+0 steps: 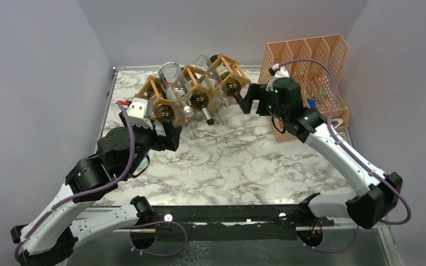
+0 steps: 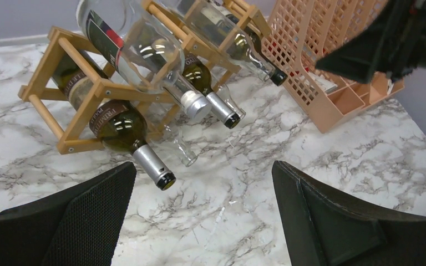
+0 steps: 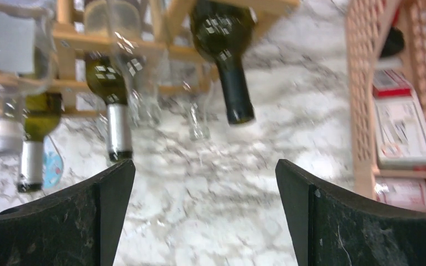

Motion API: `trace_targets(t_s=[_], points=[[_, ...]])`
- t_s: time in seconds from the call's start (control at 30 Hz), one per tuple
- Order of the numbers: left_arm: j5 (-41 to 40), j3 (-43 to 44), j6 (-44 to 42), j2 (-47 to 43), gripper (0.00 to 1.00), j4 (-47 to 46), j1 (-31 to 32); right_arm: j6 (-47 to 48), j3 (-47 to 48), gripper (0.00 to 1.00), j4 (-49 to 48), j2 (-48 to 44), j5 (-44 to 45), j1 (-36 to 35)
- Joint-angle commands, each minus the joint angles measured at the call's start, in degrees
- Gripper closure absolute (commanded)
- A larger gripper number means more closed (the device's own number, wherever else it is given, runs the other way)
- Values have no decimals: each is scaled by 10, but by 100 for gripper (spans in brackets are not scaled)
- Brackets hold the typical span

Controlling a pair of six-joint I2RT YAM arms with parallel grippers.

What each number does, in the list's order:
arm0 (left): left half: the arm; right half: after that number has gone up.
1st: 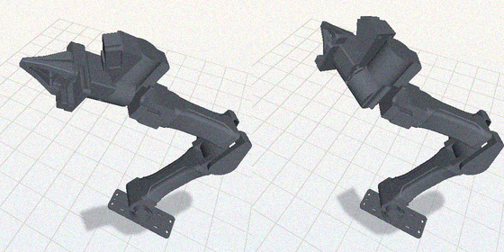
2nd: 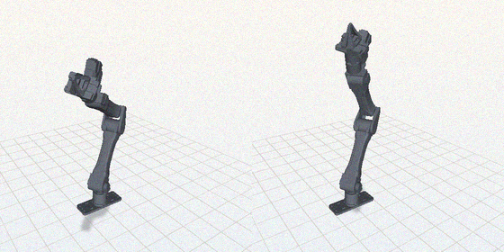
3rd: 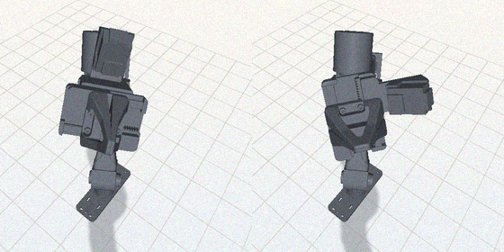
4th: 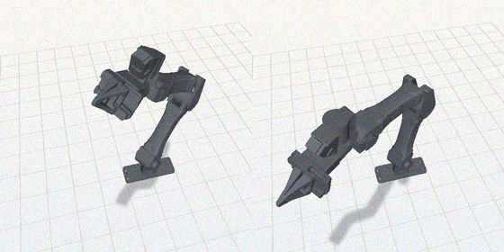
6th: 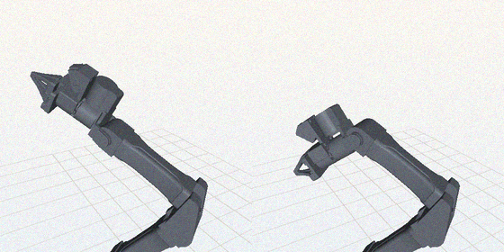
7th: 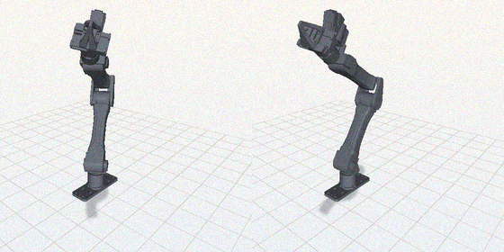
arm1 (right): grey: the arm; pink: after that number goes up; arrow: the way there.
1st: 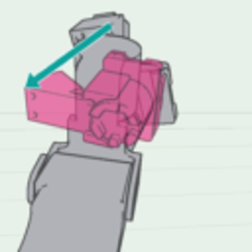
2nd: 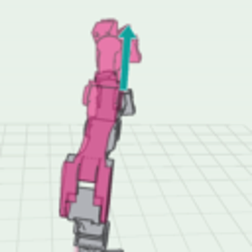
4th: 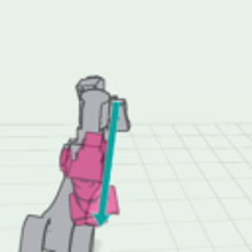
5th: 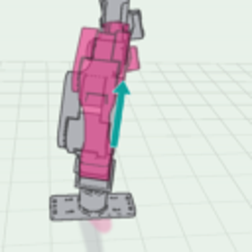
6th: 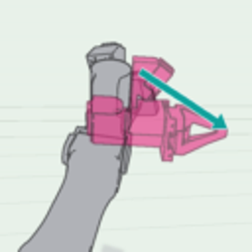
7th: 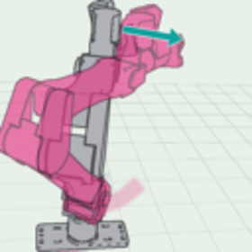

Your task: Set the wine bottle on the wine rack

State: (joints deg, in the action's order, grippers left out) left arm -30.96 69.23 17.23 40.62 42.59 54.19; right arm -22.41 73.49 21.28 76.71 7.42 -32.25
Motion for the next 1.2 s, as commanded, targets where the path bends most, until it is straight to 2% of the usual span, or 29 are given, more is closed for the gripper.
trace_targets(t_s=[0.0,0.2,0.47,0.73,1.17], points=[[-40,33,-33,-21,1,-21,1,-8,-65,0,45,-104,71,-2],[-59,61,-55,-46,1,-28,1,-19,-99,0,121,-243,145,-2],[-62,100,-81,-76,1,-29,1,15,-102,0,138,-379,178,-2],[-59,97,-82,-99,1,-29,1,27,-52,0,166,-412,179,-2],[-59,89,-85,-106,1,-29,1,32,-43,0,166,-441,170,-2]])
